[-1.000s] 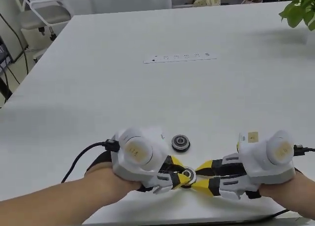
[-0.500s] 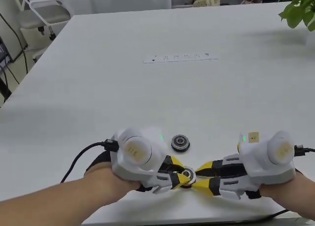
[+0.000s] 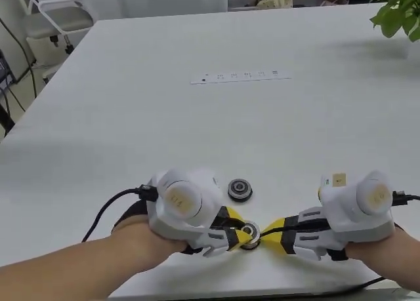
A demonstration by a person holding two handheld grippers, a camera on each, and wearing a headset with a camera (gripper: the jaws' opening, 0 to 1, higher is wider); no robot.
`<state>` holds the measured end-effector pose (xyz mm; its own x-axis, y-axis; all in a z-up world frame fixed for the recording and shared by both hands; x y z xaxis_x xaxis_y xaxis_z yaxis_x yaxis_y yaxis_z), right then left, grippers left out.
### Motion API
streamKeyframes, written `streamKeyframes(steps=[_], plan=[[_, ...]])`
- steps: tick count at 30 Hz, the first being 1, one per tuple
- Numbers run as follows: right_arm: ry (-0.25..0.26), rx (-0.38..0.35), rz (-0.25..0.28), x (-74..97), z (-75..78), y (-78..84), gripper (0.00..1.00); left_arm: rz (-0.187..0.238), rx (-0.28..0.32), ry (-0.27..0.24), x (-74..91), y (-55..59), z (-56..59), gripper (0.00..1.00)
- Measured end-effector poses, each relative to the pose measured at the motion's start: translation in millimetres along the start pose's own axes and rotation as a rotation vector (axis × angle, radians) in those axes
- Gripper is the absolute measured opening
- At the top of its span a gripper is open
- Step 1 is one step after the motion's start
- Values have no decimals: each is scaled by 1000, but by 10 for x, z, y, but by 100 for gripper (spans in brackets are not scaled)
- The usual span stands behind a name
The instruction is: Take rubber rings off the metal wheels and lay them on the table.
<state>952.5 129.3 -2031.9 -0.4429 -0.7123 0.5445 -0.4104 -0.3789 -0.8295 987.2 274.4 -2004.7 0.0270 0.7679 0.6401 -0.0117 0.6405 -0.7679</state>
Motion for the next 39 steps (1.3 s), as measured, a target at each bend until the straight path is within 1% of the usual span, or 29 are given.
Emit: streamKeyframes(steps=[4,9,20,23,24,25,27,30,32,39], plan=[[3,-22,1,0,-2,6,0,-1,1,-2,0,0,2,7],[5,-104,19,6,10,33,0,-1,1,-6,-2,0,5,7],[8,-182,45,34,32,32,0,1,0,-7,-7,-2,-1,7],[20,-243,81,57,64,16,0,1,-1,-8,-6,-3,1,7],[14,-267,98,62,77,7,0,1,-1,-8,-5,-3,2,7],[14,-274,102,64,82,7,0,1,-1,-9,-5,-4,2,7],[15,-260,95,56,67,8,0,1,-1,-9,-5,-5,3,7],[10,-275,106,56,63,-5,0,1,-1,-10,-5,-5,4,7],[13,-264,103,56,67,-8,0,0,-1,-10,-6,-5,4,7],[10,-271,114,63,72,-21,0,-2,1,-17,-11,-8,6,7]])
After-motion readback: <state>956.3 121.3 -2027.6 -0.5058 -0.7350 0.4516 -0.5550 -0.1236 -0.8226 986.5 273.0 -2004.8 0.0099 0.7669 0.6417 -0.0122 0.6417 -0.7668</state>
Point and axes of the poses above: the centre of the closed fingertips' face, and the gripper's own axes: x roughly backward along the fingers, z roughly to its right, y roughly out of its underside, the point moved 9 cm from there along x, roughly backward along the fingers, and after that the axes turned 6 degrees about y, right-handed, at the moved point
